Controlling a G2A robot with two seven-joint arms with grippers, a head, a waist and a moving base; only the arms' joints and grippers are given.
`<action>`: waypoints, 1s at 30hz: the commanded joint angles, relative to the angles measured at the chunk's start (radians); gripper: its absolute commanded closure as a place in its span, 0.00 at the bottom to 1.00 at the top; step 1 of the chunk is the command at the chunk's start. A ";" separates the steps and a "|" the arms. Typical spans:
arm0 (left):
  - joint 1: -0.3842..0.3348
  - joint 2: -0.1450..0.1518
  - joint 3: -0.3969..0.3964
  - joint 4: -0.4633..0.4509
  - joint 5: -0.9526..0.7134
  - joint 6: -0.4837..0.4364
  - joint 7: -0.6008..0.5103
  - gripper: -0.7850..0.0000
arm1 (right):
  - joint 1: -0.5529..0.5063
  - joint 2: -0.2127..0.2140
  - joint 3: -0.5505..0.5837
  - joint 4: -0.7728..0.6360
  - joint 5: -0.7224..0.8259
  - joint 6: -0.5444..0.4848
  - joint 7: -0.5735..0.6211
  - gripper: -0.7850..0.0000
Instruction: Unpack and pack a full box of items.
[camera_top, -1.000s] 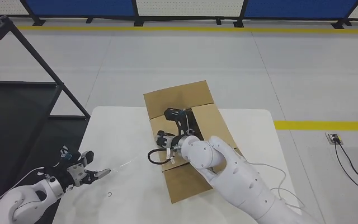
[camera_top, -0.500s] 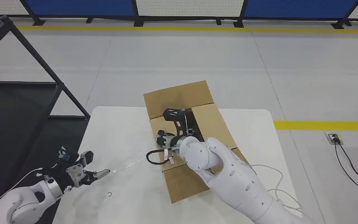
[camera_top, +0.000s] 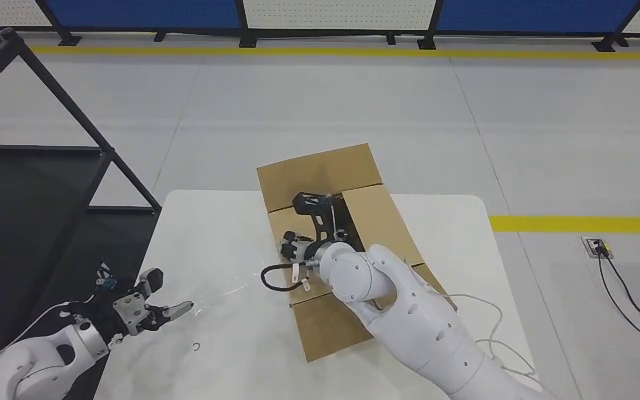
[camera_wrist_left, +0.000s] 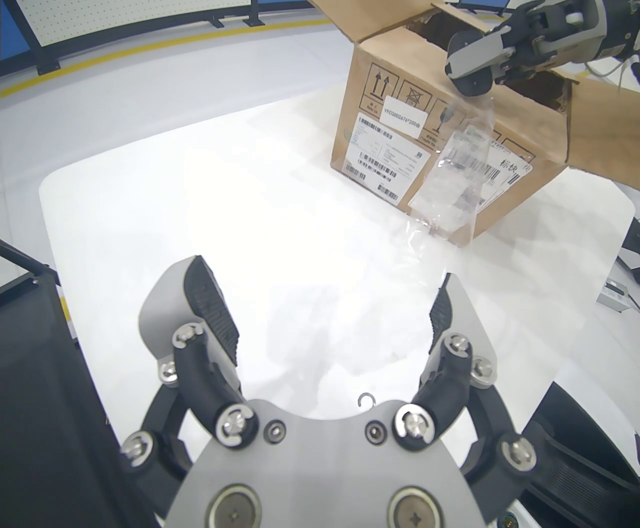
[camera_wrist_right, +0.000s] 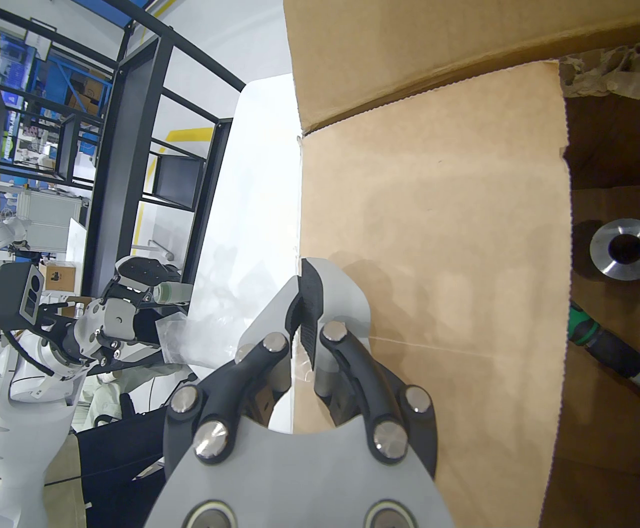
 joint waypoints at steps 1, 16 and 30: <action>0.002 -0.001 -0.003 -0.001 0.000 -0.002 0.005 0.00 | -0.001 -0.002 0.004 0.003 -0.002 0.000 0.005 1.00; 0.023 -0.007 -0.029 -0.002 -0.002 0.000 0.020 0.00 | -0.008 -0.019 0.031 0.011 -0.023 -0.018 0.010 1.00; 0.014 -0.012 -0.022 -0.007 -0.002 -0.007 -0.007 0.00 | -0.076 -0.011 0.102 -0.069 -0.047 -0.072 -0.010 1.00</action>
